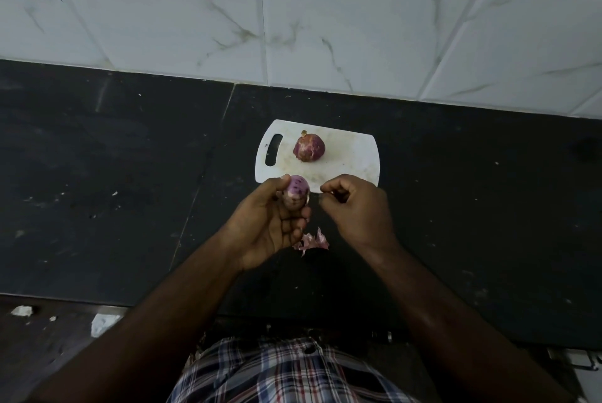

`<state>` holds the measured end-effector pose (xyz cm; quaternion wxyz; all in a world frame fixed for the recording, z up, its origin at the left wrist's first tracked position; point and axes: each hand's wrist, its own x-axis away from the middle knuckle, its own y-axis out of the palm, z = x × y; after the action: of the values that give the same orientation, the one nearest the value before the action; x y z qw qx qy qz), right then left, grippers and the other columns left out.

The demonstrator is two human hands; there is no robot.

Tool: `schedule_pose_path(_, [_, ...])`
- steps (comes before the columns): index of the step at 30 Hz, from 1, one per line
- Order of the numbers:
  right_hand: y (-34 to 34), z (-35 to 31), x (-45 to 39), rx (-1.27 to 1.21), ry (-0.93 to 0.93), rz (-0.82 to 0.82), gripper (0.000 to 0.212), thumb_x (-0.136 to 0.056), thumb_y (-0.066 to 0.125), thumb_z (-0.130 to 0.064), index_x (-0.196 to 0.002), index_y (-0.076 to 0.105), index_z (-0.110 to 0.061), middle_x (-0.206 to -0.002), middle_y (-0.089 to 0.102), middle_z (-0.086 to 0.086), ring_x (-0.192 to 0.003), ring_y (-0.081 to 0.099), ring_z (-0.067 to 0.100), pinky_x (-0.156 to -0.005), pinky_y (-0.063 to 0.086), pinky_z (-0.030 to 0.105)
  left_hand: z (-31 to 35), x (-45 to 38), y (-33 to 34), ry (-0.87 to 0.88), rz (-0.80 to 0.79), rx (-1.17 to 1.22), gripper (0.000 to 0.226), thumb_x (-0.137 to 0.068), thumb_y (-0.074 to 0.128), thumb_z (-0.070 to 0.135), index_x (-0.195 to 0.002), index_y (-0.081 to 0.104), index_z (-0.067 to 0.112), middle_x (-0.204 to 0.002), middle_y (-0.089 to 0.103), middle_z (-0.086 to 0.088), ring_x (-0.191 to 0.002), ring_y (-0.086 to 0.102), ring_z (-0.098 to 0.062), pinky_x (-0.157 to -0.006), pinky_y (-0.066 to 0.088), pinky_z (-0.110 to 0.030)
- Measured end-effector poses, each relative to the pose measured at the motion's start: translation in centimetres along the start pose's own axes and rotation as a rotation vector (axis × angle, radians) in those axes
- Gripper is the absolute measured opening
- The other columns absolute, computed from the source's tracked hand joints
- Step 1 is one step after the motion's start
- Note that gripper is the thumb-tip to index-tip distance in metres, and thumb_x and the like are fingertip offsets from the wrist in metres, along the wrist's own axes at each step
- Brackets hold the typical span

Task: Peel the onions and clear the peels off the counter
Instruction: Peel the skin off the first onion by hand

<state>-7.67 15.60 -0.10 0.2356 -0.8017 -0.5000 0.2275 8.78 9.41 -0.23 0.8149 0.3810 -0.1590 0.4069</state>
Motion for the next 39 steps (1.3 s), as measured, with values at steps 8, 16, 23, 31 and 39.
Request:
schedule_pose_path(8, [-2.3, -0.1, -0.8, 0.127, -0.078, -0.105, 0.017, -0.087, 0.073, -0.013, -0.103, 0.078, -0.017, -0.095, 0.067, -0.010, -0.075, 0.054, -0.005, -0.074, 0.046, 0.013, 0.6, -0.1, -0.1, -0.006, 0.030, 0.001, 0.050, -0.096, 0.053, 0.051, -0.115, 0.065, 0.007, -0.099, 0.073, -0.012, -0.071, 0.066, -0.014, -0.060, 0.053, -0.024])
schedule_pose_path(16, [-2.7, -1.2, -0.9, -0.007, -0.008, -0.123, 0.033, -0.082, 0.079, -0.030, -0.114, 0.073, -0.023, -0.107, 0.073, -0.010, -0.097, 0.065, 0.000, -0.086, 0.054, 0.020, 0.9, -0.2, 0.2, 0.022, 0.051, -0.093, 0.062, -0.097, 0.052, 0.054, -0.134, 0.058, 0.004, -0.113, 0.072, -0.022, -0.102, 0.062, -0.032, -0.065, 0.052, -0.027])
schedule_pose_path(23, [-0.5, -1.0, -0.7, -0.060, -0.115, -0.150, 0.053, -0.078, 0.081, -0.020, -0.129, 0.065, -0.019, -0.124, 0.066, -0.002, -0.111, 0.063, 0.013, -0.096, 0.054, 0.040, 1.0, -0.2, 0.5, 0.078, -0.017, -0.162, 0.057, -0.098, 0.048, 0.053, -0.127, 0.063, 0.006, -0.103, 0.073, -0.021, -0.084, 0.073, -0.026, -0.071, 0.054, -0.032])
schedule_pose_path(31, [-0.6, -0.6, -0.7, -0.236, -0.146, -0.062, 0.027, -0.080, 0.080, -0.017, -0.107, 0.075, -0.017, -0.106, 0.071, -0.004, -0.097, 0.068, 0.008, -0.082, 0.059, 0.033, 0.9, -0.3, -0.9, 0.198, -0.053, -0.104, 0.037, -0.089, 0.065, 0.024, -0.124, 0.065, 0.017, -0.111, 0.073, -0.014, -0.092, 0.073, -0.022, -0.075, 0.059, -0.028])
schedule_pose_path(39, [-1.1, -1.5, -0.6, -0.218, -0.143, -0.182, 0.032, -0.081, 0.079, -0.009, -0.108, 0.066, -0.021, -0.106, 0.061, -0.013, -0.103, 0.056, 0.005, -0.076, 0.054, 0.018, 0.6, -0.4, -1.0, 0.247, -0.078, -0.023, 0.041, -0.087, 0.065, 0.013, -0.127, 0.067, 0.019, -0.116, 0.069, -0.019, -0.099, 0.071, -0.024, -0.085, 0.060, -0.034])
